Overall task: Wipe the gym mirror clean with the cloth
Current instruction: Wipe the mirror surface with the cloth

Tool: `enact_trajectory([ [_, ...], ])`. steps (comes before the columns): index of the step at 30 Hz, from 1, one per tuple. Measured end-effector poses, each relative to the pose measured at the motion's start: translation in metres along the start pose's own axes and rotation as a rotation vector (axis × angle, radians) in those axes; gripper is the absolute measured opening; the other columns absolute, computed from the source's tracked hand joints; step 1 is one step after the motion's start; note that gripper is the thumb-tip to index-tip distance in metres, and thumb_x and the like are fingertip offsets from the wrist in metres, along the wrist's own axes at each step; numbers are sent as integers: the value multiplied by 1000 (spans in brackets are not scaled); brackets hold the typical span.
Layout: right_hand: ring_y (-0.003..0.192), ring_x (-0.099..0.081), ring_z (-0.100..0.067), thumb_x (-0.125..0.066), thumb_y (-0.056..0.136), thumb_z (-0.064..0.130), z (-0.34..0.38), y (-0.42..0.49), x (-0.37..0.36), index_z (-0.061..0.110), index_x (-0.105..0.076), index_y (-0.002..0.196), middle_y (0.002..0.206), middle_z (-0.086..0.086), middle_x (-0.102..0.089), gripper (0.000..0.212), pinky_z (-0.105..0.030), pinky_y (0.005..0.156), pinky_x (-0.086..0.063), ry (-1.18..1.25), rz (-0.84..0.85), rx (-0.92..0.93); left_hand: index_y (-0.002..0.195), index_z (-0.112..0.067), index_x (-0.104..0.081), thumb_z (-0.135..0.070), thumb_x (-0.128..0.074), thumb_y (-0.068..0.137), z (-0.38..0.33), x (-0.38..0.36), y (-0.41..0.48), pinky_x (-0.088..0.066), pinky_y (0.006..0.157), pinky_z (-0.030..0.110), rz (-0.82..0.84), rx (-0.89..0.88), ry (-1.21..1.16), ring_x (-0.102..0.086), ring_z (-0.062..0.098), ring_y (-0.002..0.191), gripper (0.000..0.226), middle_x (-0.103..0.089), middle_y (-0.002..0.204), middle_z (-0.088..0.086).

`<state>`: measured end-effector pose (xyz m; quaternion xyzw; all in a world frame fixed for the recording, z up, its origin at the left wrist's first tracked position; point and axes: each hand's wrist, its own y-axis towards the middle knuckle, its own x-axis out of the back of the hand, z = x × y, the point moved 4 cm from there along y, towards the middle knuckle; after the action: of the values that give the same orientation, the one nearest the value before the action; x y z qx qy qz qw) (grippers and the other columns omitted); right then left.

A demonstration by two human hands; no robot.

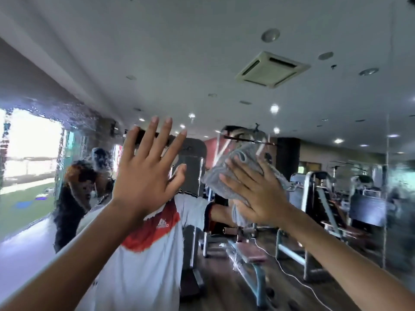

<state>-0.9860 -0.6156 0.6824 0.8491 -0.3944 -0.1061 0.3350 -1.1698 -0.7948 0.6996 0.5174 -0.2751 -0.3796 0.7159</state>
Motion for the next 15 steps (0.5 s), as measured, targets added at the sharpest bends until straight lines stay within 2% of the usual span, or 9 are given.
enact_trajectory([
  [1, 152, -15, -20, -36, 93, 38, -8, -16, 0, 25, -17, 155, 167, 0, -4, 66, -55, 121, -11, -9, 25, 43, 159, -16, -26, -46, -36, 99, -2, 1, -3, -5, 124, 54, -4, 7, -1, -13, 35, 154, 68, -17, 166, 15],
  [2, 152, -15, -20, -35, 93, 36, -21, -23, 0, 25, -19, 155, 166, -1, -8, 65, -57, 120, -15, 2, 18, -14, 159, -15, -26, -45, -35, 100, -6, 1, -7, -6, 123, 56, -7, 18, -1, -13, 36, 154, 67, -17, 166, 16],
  [5, 152, -14, -21, -27, 101, 36, -51, -4, 4, 21, -21, 156, 162, -8, -24, 58, -61, 114, -27, 59, -141, -572, 159, -13, -25, -44, -34, 101, -12, 0, -11, -8, 123, 58, -14, 47, 3, -14, 38, 153, 66, -17, 165, 18],
  [7, 151, -14, -22, -24, 101, 38, -43, 22, 4, 20, -21, 156, 162, -6, -19, 57, -59, 119, -18, 74, -209, -858, 158, -13, -27, -44, -34, 101, -14, 0, -14, -9, 123, 57, -18, 41, 1, -16, 37, 153, 66, -18, 165, 17],
  [8, 152, -12, -22, -23, 102, 39, -30, 33, 4, 21, -19, 155, 162, -4, -15, 57, -56, 122, -11, 94, -219, -892, 158, -14, -27, -45, -34, 101, -15, 1, -18, -10, 123, 57, -18, 33, 1, -17, 37, 153, 65, -18, 165, 17],
  [10, 151, -13, -25, -18, 104, 41, 3, 41, 3, 20, -15, 156, 162, -5, -11, 55, -52, 123, -4, 110, -180, -690, 158, -16, -28, -46, -32, 102, -17, 2, -30, -10, 123, 55, -12, 17, -1, -17, 35, 153, 64, -20, 165, 15],
  [13, 152, -14, -21, -18, 104, 43, 34, -3, 3, 24, -12, 155, 163, -3, -12, 55, -52, 122, -3, 68, -16, -13, 157, -17, -31, -45, -33, 103, -12, 7, -57, -15, 122, 56, -17, 22, -18, -22, 34, 152, 61, -24, 164, 14],
  [14, 153, -11, -19, -23, 102, 41, 26, -23, 3, 27, -10, 157, 165, -1, -9, 58, -52, 121, -4, 35, 33, 117, 157, -17, -32, -44, -35, 102, -9, 9, -66, -16, 122, 56, -21, 26, -16, -23, 34, 152, 61, -25, 164, 14],
  [15, 153, -10, -19, -28, 100, 40, 14, -40, 2, 29, -8, 159, 166, -1, -7, 63, -54, 121, -8, 11, 67, 137, 157, -17, -32, -43, -37, 102, -9, 11, -78, -16, 122, 56, -10, 31, -20, -23, 34, 152, 62, -25, 164, 14],
])
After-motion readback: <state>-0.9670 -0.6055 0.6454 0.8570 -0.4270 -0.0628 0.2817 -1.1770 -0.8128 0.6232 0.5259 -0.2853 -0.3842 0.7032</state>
